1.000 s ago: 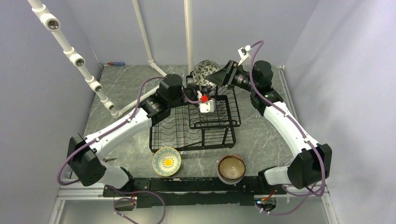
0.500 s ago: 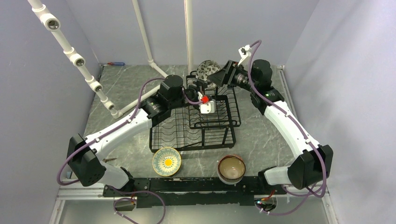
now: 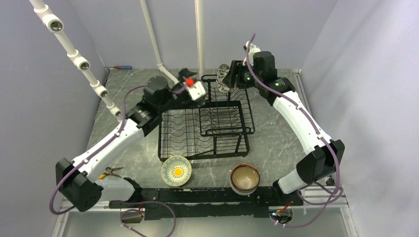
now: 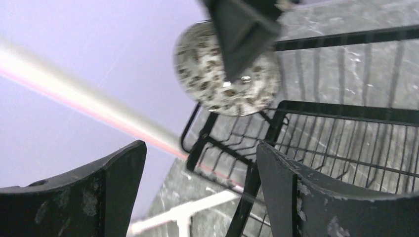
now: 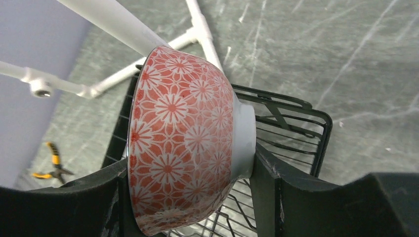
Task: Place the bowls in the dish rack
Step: Place the bowl in the dish rack.
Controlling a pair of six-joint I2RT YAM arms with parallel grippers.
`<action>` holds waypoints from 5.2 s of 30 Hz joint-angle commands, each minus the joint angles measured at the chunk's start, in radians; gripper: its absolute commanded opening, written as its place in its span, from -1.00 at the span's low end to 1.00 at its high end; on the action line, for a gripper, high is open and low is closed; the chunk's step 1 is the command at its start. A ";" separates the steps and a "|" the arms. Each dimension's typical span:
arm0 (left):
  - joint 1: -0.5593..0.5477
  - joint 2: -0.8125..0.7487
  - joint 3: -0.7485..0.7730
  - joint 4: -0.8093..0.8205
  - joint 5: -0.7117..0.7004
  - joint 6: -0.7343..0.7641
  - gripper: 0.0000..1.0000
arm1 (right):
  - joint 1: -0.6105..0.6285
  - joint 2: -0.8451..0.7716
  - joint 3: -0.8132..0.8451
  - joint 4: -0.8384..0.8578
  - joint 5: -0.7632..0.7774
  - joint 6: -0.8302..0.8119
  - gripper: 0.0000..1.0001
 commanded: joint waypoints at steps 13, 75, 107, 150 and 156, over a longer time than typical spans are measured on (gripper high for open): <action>0.169 -0.196 0.017 -0.303 -0.406 -0.580 0.88 | 0.283 0.218 0.360 -0.424 0.684 -0.170 -1.00; 0.172 -0.274 -0.187 -0.298 -0.387 -0.533 0.84 | 0.437 0.193 0.336 -0.236 0.529 -0.186 0.18; 0.173 -0.266 -0.195 -0.305 -0.403 -0.517 0.83 | 0.437 0.226 0.314 -0.257 0.851 -0.294 -0.30; 0.173 -0.290 -0.140 -0.609 -0.330 -0.816 0.88 | 0.083 -0.200 -0.150 0.191 -0.056 -0.071 0.99; 0.173 -0.351 -0.219 -0.774 -0.312 -1.080 0.85 | 0.035 -0.222 -0.214 0.221 -0.116 -0.053 0.99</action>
